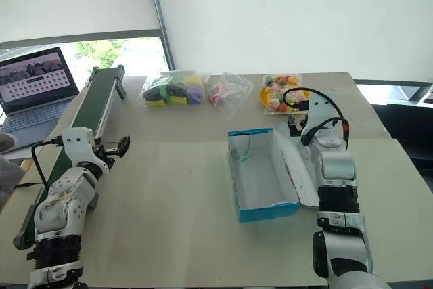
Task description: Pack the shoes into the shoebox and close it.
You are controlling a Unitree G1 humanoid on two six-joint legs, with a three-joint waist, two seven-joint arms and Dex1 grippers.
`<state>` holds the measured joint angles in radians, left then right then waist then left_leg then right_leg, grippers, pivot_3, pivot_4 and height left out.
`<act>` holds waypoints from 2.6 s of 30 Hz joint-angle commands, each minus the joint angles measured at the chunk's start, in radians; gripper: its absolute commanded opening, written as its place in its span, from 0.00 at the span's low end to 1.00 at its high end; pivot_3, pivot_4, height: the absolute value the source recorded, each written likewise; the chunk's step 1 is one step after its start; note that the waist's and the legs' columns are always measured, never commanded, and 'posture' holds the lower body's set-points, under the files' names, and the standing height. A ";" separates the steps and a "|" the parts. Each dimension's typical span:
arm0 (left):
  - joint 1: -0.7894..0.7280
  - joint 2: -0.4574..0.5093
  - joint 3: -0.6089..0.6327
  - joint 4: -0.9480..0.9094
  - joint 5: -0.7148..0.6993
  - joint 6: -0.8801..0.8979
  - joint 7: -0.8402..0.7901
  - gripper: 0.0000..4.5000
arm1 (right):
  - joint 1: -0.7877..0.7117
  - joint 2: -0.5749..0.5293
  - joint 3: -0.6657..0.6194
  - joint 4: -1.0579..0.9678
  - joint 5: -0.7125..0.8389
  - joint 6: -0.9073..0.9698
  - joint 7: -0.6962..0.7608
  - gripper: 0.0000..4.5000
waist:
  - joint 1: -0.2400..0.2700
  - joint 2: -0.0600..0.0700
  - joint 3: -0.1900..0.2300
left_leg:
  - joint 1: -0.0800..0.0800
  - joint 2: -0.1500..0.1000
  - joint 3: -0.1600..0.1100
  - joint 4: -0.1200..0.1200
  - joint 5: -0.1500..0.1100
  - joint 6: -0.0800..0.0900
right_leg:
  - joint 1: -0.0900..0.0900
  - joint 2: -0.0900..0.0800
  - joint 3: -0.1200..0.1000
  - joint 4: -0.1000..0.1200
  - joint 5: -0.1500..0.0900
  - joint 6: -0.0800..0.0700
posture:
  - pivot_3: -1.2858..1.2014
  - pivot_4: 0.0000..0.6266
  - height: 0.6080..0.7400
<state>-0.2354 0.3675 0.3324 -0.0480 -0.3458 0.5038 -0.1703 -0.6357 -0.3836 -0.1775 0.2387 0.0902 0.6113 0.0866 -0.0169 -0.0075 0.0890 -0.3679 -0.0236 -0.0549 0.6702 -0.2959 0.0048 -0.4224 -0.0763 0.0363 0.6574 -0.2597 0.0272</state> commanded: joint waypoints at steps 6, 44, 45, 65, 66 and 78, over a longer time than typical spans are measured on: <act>0.012 0.012 0.105 -0.001 -0.033 -0.013 0.020 1.00 | -0.067 0.075 0.216 -0.379 0.228 0.070 0.389 1.00 | -0.032 0.000 0.000 | 0.000 0.003 0.000 0.000 -0.001 0.002 | -0.001 0.002 0.002 0.001 0.000 0.000 | 0.52 0.24 0.40; 0.090 0.217 0.246 0.044 -0.067 0.240 -0.005 1.00 | 0.029 0.022 0.428 -0.603 0.394 0.249 0.665 1.00 | 0.002 -0.002 -0.002 | 0.003 -0.010 -0.019 -0.004 0.002 -0.004 | 0.000 -0.017 -0.026 0.000 0.002 -0.002 | 0.52 0.24 0.40; 0.089 0.223 0.237 0.051 -0.061 0.240 -0.008 1.00 | 0.031 0.023 0.427 -0.605 0.393 0.251 0.659 1.00 | 0.002 -0.002 -0.002 | 0.003 -0.010 -0.019 -0.004 0.002 -0.004 | 0.000 -0.017 -0.027 0.000 0.002 -0.002 | 0.52 0.24 0.40; 0.073 0.233 0.205 0.131 -0.044 0.244 -0.034 1.00 | 0.050 0.038 0.405 -0.625 0.408 0.264 0.616 1.00 | 0.002 -0.002 -0.002 | 0.003 -0.011 -0.020 -0.005 0.002 -0.004 | 0.000 -0.017 -0.027 0.000 0.002 -0.002 | 0.52 0.24 0.40; 0.071 0.232 0.204 0.133 -0.042 0.244 -0.034 1.00 | 0.050 0.039 0.404 -0.626 0.409 0.264 0.614 1.00 | 0.002 -0.002 -0.002 | 0.003 -0.011 -0.020 -0.005 0.002 -0.004 | 0.000 -0.017 -0.027 0.000 0.002 -0.002 | 0.52 0.24 0.40; 0.055 0.235 0.166 0.159 -0.011 0.233 -0.048 1.00 | 0.046 0.039 0.399 -0.633 0.425 0.265 0.591 1.00 | 0.006 -0.002 -0.002 | 0.004 -0.011 -0.020 -0.005 0.002 -0.004 | 0.001 -0.017 -0.027 0.000 0.002 -0.002 | 0.52 0.24 0.40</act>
<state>-0.1658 0.5911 0.5118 0.1080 -0.3647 0.7403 -0.2141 -0.5795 -0.3474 0.2546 -0.3551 0.4939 0.8783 0.6825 -0.0113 -0.0093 0.0868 -0.3639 -0.0352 -0.0759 0.6652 -0.2935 0.0006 -0.4215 -0.0936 0.0089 0.6580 -0.2573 0.0251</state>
